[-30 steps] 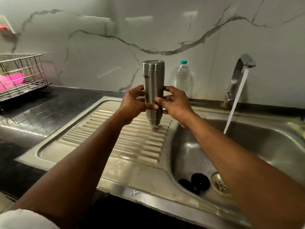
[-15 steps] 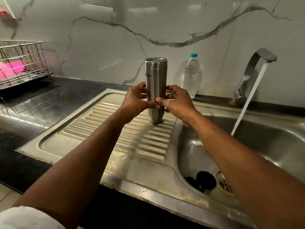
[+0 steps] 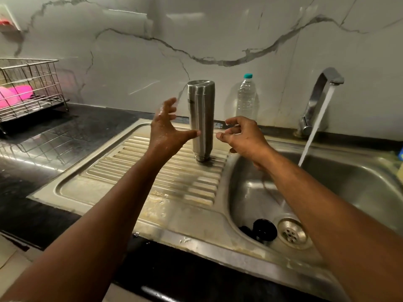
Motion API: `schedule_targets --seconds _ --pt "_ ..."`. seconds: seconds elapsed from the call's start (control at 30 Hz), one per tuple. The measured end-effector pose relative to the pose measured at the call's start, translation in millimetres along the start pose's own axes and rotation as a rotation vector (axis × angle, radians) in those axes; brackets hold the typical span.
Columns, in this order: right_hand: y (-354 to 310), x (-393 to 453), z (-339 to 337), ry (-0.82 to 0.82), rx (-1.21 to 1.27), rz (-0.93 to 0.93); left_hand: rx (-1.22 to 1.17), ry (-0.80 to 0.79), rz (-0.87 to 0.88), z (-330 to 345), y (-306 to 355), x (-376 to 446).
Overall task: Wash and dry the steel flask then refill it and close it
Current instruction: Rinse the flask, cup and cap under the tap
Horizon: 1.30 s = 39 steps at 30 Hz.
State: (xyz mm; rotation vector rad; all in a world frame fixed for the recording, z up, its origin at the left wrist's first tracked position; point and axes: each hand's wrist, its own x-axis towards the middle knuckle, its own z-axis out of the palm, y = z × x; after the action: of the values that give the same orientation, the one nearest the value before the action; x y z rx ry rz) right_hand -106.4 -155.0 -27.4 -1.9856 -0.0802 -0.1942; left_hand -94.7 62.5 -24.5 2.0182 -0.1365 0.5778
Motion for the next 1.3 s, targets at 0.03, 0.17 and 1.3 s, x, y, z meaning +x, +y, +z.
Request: schedule_targets --seconds 0.03,0.17,1.3 --pt "2.8 -8.4 -8.8 -0.007 -0.006 0.009 0.033 0.066 0.049 -1.6 5.9 -10.2" --pt "28.4 -42.4 -44.4 -0.054 -0.09 0.112 0.093 0.112 0.203 15.6 33.0 -59.1" --pt "139.6 -78.9 -111.3 -0.154 -0.282 0.335 0.258 -0.692 -0.3 210.7 29.6 -66.6"
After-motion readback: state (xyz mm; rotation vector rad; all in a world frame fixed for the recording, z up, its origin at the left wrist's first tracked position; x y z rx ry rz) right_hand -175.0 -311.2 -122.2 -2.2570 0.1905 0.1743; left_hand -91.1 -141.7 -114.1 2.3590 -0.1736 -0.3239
